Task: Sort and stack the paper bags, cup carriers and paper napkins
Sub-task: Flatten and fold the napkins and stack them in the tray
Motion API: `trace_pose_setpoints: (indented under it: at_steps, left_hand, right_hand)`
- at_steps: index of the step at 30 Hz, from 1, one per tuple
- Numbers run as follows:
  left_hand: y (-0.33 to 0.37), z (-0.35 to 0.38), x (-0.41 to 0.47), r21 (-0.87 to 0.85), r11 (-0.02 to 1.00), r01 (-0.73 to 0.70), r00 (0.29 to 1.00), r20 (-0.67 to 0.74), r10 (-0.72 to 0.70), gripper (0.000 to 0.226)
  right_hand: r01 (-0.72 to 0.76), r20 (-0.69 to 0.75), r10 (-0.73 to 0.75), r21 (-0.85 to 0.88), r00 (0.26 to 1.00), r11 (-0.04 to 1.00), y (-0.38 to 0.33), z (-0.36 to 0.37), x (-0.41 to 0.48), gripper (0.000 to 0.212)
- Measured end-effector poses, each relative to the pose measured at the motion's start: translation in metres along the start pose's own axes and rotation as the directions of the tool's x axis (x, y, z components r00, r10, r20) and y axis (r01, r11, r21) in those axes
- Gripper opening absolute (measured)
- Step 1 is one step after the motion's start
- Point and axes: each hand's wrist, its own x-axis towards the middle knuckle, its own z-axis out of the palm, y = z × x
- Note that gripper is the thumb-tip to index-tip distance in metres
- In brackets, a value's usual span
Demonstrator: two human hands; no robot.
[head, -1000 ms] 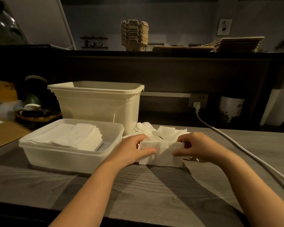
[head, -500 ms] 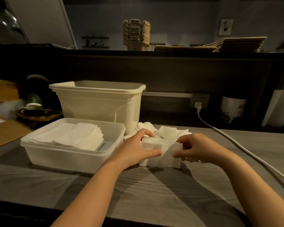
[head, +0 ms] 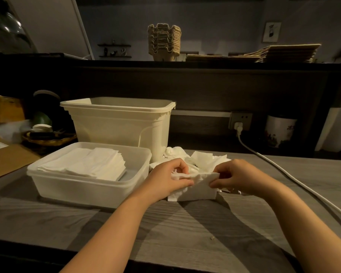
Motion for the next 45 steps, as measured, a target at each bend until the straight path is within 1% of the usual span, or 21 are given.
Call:
trace_pose_setpoints:
  at_steps: [3,7,9,11,12,13,15,17,19,21,24,25,26,29,32,34,38,40,45]
  left_hand:
    - [-0.004,-0.002,0.0,-0.019,1.0,0.008,0.999,-0.031,-0.008,0.022]
    - [-0.004,-0.002,-0.001,-0.028,0.998,0.064,0.998,0.026,-0.063,0.033]
    - [-0.001,-0.004,-0.001,-0.019,0.999,0.047,0.999,-0.011,-0.048,0.029]
    - [0.0,-0.006,-0.001,-0.055,0.997,0.05,0.996,-0.066,-0.054,0.026]
    - [-0.001,-0.007,-0.002,-0.078,0.995,0.059,0.995,-0.081,-0.065,0.025]
    - [-0.001,-0.007,-0.002,-0.081,0.994,0.067,0.993,-0.087,-0.074,0.024]
    - [-0.002,-0.007,-0.003,-0.013,0.996,0.084,0.994,-0.07,-0.085,0.023]
    - [-0.003,-0.005,-0.004,0.035,0.995,0.095,0.995,-0.039,-0.093,0.024]
    - [-0.003,-0.004,-0.004,0.038,0.995,0.096,0.995,-0.023,-0.096,0.024]
    - [-0.002,-0.003,-0.003,0.007,0.996,0.084,0.996,-0.033,-0.084,0.026]
    - [0.002,-0.003,-0.004,-0.018,0.999,0.051,0.997,-0.063,-0.052,0.029]
    - [0.004,-0.003,-0.004,-0.012,0.999,0.046,0.996,-0.073,-0.047,0.028]
    - [0.005,-0.003,-0.004,-0.007,0.999,0.042,0.996,-0.076,-0.043,0.027]
    - [0.007,-0.004,-0.003,-0.075,0.997,0.035,0.999,-0.024,-0.037,0.022]
    - [0.01,-0.004,-0.003,-0.116,0.992,0.047,0.998,0.056,-0.041,0.025]
    - [0.014,-0.003,-0.004,-0.126,0.99,0.061,0.994,0.103,-0.048,0.027]
    - [0.021,-0.001,-0.007,-0.172,0.978,0.115,0.979,0.184,-0.083,0.013]
    - [0.022,0.0,-0.008,-0.219,0.964,0.153,0.97,0.221,-0.104,0.013]
    - [0.023,0.002,-0.007,-0.264,0.936,0.233,0.941,0.302,-0.149,0.007]
  right_hand:
    - [-0.038,0.036,0.038,-0.005,0.999,0.999,0.003,0.0,0.0,0.014]
    - [-0.061,0.033,0.061,-0.007,0.998,0.998,0.004,0.0,0.0,0.014]
    - [-0.036,-0.031,0.036,-0.01,0.999,0.999,0.004,-0.001,0.001,0.012]
    - [0.0,-0.122,0.0,0.002,0.993,1.0,0.005,-0.002,0.002,0.011]
    - [0.008,-0.136,-0.007,0.006,0.991,1.0,0.005,-0.003,0.002,0.01]
    - [0.009,-0.123,-0.008,0.004,0.992,1.0,0.005,-0.002,0.002,0.008]
    - [-0.004,-0.06,0.005,0.007,0.998,1.0,0.006,0.0,0.002,0.008]
    - [-0.012,-0.02,0.012,0.037,1.0,0.999,0.006,0.003,0.002,0.017]
    - [-0.003,-0.023,0.004,0.062,1.0,0.998,0.005,0.005,0.003,0.025]
    - [0.003,-0.032,-0.001,0.048,0.999,0.999,0.004,0.006,0.002,0.023]
    - [0.034,-0.107,-0.034,0.0,0.994,0.999,0.002,0.005,0.002,0.013]
    - [0.054,-0.154,-0.049,0.029,0.987,0.998,0.002,0.005,0.002,0.01]
    - [0.076,-0.203,-0.056,0.093,0.978,0.993,0.001,0.003,0.002,0.009]
    - [0.16,-0.31,-0.052,0.333,0.949,0.929,-0.002,0.0,0.0,0.004]
    - [0.245,-0.382,-0.05,0.484,0.923,0.84,-0.006,0.0,0.0,0.006]
    - [0.28,-0.4,-0.052,0.537,0.915,0.796,-0.007,0.002,-0.001,0.007]
    - [0.324,-0.387,-0.151,0.432,0.909,0.842,-0.011,0.006,-0.002,0.008]
    - [0.345,-0.384,-0.194,0.375,0.903,0.861,-0.013,0.007,-0.002,0.009]
    - [0.377,-0.434,-0.207,0.351,0.877,0.857,-0.015,0.009,-0.002,0.013]
